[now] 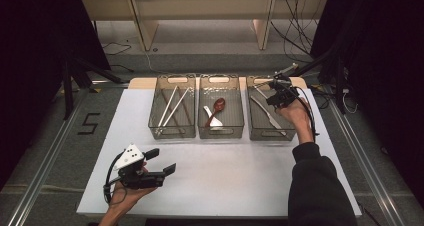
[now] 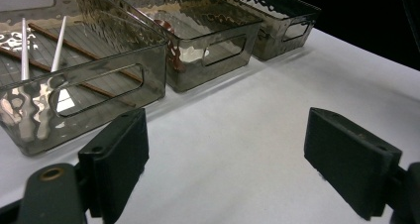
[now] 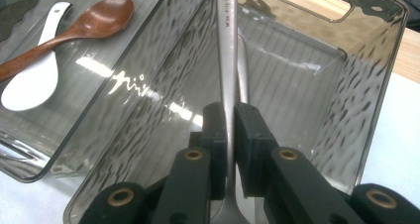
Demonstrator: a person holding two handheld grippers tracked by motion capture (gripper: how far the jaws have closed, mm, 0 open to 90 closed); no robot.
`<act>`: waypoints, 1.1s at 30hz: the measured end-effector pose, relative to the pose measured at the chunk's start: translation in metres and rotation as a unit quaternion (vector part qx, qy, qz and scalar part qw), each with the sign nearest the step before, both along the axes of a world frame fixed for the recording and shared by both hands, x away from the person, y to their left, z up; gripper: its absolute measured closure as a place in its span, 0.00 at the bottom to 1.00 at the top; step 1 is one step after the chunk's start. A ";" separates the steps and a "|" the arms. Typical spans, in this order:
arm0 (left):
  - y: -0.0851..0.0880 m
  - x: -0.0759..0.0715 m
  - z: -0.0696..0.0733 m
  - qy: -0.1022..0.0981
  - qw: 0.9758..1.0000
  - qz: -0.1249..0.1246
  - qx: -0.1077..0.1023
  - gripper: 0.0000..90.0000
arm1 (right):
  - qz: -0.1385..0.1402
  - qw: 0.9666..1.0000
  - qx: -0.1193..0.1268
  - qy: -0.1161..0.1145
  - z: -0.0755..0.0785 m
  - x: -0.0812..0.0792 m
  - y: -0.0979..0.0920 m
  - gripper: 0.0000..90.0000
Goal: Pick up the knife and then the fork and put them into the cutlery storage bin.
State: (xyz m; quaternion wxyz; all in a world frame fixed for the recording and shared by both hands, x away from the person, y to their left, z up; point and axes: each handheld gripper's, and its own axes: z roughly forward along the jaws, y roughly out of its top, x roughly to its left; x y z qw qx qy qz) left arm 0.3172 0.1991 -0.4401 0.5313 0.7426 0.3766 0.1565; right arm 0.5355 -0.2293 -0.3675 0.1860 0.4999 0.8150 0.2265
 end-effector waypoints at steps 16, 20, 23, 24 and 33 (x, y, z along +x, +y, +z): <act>0.000 0.000 0.000 0.002 1.000 -0.002 0.000 0.19 | 0.011 1.000 -0.015 0.011 -0.009 0.006 0.006 0.85; 0.000 0.000 0.000 0.002 1.000 0.000 -0.003 0.19 | 0.002 1.000 -0.002 0.009 -0.007 0.005 0.004 0.70; 0.000 0.000 0.000 0.002 1.000 -0.001 0.000 0.19 | 0.002 1.000 0.005 0.017 -0.007 0.004 0.002 0.67; 0.000 0.000 0.000 0.002 1.000 -0.001 0.000 0.19 | 0.003 1.000 0.006 0.017 -0.007 0.003 0.002 0.66; 0.000 0.000 0.000 0.001 1.000 0.000 0.001 0.19 | 0.000 0.999 0.031 0.010 -0.005 -0.003 0.000 0.53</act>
